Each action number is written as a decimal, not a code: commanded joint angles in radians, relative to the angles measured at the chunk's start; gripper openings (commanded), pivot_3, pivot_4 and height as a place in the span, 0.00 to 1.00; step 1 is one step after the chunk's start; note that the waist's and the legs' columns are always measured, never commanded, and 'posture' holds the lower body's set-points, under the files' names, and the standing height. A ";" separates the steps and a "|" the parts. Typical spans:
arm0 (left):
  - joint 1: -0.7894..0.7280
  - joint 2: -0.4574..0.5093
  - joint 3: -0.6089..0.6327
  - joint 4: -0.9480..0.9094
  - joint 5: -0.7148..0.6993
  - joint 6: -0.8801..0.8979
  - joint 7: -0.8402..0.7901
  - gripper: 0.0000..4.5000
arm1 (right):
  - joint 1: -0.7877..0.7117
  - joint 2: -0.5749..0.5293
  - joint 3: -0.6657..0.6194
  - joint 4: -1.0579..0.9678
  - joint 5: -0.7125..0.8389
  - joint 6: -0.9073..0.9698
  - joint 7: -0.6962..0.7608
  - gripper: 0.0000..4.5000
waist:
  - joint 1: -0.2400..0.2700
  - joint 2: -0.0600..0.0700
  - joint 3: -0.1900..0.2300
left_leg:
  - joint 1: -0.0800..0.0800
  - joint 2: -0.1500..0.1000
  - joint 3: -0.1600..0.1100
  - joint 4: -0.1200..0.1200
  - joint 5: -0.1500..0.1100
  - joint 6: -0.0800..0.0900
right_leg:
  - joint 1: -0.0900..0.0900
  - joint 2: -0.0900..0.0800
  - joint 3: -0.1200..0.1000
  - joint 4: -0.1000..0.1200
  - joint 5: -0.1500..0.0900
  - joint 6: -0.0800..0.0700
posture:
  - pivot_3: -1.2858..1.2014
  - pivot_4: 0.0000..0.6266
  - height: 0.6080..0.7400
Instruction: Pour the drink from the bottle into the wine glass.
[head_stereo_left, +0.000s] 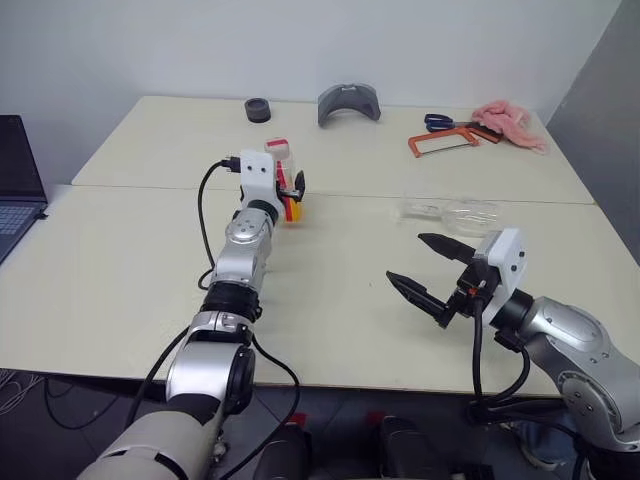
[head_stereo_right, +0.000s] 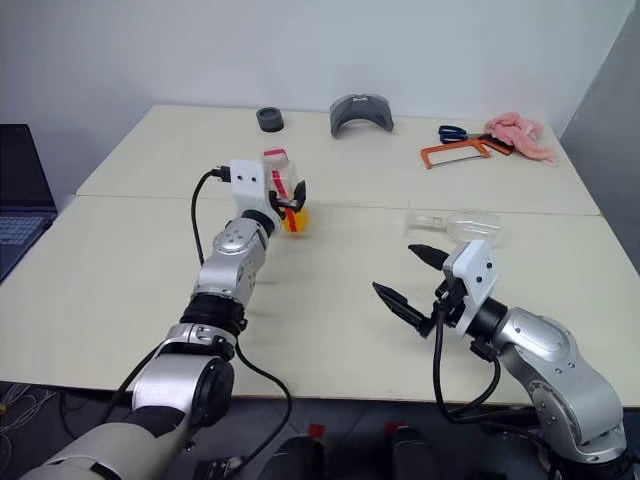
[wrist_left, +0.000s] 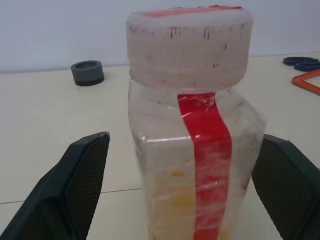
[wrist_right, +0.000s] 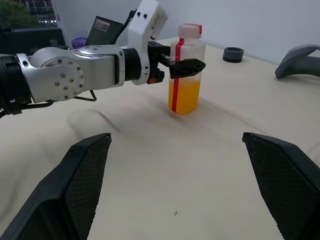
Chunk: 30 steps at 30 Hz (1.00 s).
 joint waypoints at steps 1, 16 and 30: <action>-0.063 -0.008 0.001 0.025 0.008 -0.047 0.004 0.99 | -0.030 0.003 -0.003 -0.012 0.011 -0.007 -0.002 1.00 | 0.000 0.000 0.000 | 0.000 0.000 0.000 0.000 0.000 0.000 | 0.000 0.000 0.000 0.000 0.000 0.000 | 0.52 0.24 1.00; -0.139 -0.011 -0.001 0.144 0.034 -0.098 0.016 0.99 | -0.129 0.069 0.050 0.063 -0.003 -0.015 -0.012 1.00 | 0.000 0.000 0.000 | -0.001 -0.001 0.000 0.000 0.001 -0.001 | -0.002 -0.001 0.000 0.000 0.000 0.000 | 0.52 0.24 1.00; -0.148 -0.015 -0.001 0.145 0.035 -0.069 0.056 0.99 | -0.119 0.067 0.046 0.065 -0.004 -0.016 -0.011 1.00 | 0.000 0.000 0.000 | -0.002 -0.001 0.000 0.000 0.001 -0.001 | -0.002 -0.001 0.000 0.000 0.000 0.000 | 0.52 0.24 1.00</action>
